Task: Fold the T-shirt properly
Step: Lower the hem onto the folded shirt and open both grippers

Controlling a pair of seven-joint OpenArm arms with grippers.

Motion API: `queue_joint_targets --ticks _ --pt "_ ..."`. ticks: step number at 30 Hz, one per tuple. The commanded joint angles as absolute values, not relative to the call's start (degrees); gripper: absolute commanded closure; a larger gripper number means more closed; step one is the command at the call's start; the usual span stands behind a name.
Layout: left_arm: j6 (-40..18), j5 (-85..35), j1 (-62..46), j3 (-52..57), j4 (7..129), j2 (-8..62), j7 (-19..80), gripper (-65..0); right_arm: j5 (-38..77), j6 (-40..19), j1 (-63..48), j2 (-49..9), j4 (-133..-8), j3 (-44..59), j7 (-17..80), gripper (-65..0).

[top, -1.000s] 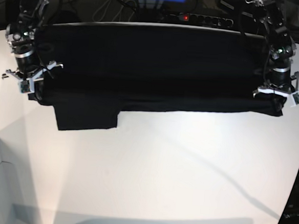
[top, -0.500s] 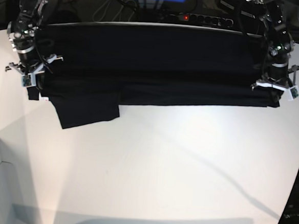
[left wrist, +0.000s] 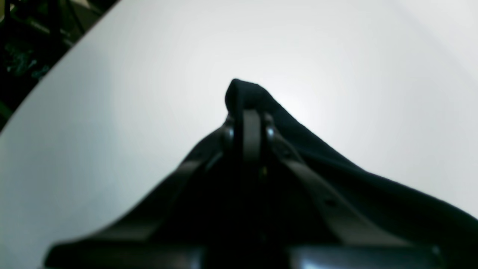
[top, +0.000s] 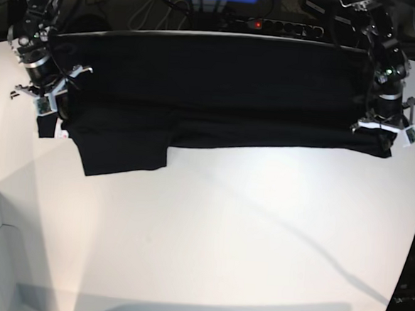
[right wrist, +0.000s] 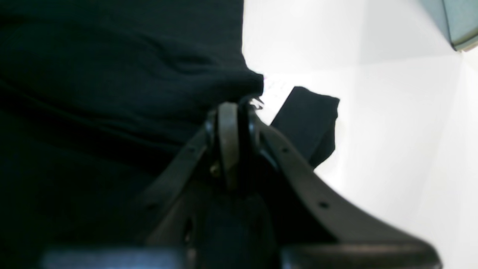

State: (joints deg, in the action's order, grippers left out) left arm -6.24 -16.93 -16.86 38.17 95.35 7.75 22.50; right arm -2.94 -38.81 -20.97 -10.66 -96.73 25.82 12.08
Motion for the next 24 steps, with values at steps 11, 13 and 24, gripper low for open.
queue_joint_targets --ticks 11,13,24 --pt "-6.0 -16.7 -18.4 38.1 95.4 6.5 21.8 0.0 -2.3 -40.0 -23.2 -12.6 -97.5 26.6 10.9 0.0" --pt "-6.0 -16.7 -18.8 38.1 94.0 6.3 21.8 0.0 -2.3 -40.0 -23.2 -12.6 -97.4 26.6 10.9 0.0" --pt "-6.0 -16.8 -18.5 38.1 87.4 6.4 21.5 0.0 -2.3 -40.0 -24.0 -12.9 -97.4 26.2 11.0 -6.5"
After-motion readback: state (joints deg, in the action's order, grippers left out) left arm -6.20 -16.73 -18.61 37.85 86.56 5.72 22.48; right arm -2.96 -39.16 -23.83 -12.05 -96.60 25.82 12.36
